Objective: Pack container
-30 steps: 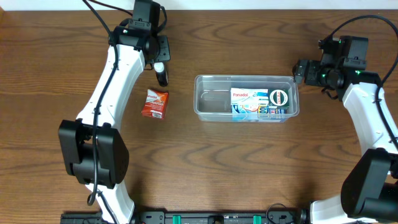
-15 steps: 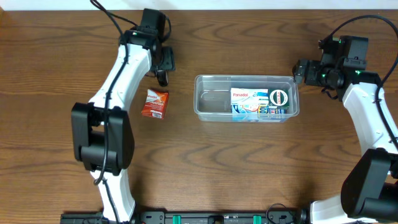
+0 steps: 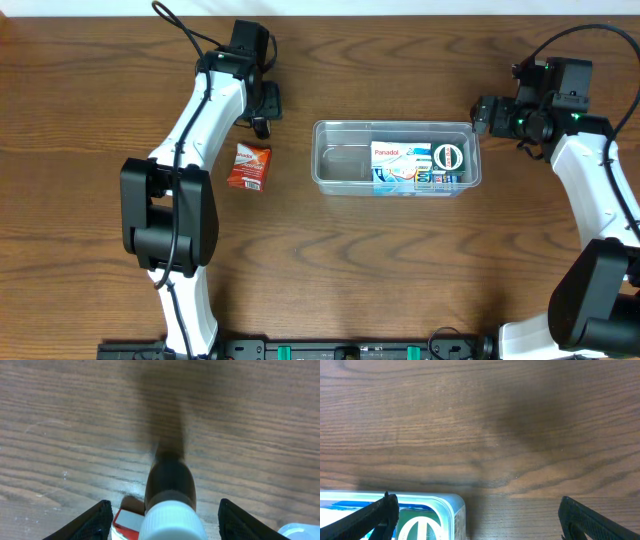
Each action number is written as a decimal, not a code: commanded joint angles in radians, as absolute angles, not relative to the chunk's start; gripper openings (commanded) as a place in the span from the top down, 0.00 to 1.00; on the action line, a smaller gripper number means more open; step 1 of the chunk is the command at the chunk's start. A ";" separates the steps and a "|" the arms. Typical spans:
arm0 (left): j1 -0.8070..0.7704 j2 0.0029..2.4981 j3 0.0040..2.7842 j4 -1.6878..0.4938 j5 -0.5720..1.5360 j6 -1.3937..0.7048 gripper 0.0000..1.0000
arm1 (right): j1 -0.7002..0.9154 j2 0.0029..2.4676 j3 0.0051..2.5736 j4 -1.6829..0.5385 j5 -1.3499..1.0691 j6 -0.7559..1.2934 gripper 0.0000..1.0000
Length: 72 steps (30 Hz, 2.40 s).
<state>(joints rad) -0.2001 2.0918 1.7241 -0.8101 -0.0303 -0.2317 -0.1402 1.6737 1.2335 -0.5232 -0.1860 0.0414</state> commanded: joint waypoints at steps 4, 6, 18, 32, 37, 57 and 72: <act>-0.198 2.056 1.749 -0.899 -0.038 -0.214 0.31 | -0.144 1.676 1.249 -0.524 -0.184 0.048 0.01; -0.197 2.045 1.749 -0.943 -0.038 -0.204 0.30 | -0.144 1.676 1.249 -0.524 -0.184 0.048 0.01; -0.197 2.046 1.666 -1.080 -0.011 -0.067 0.08 | -0.144 1.676 1.249 -0.524 -0.184 0.048 0.01; -0.175 2.046 1.473 -0.917 -0.007 0.004 0.05 | -0.144 1.676 1.249 -0.524 -0.184 0.048 0.01; -0.175 2.044 1.474 -0.902 -0.008 0.019 0.05 | -0.144 1.676 1.249 -0.524 -0.184 0.048 0.01; -0.175 1.735 1.499 -1.001 0.101 0.004 0.00 | -0.144 1.676 1.249 -0.524 -0.184 0.048 0.01; -0.135 1.732 1.174 -0.650 0.120 0.070 0.01 | -0.144 1.676 1.249 -0.524 -0.184 0.048 0.01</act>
<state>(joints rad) -0.1482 1.7264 1.2091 -0.6731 0.1097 0.0349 -0.1402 1.6737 1.2335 -0.5232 -0.1860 0.0414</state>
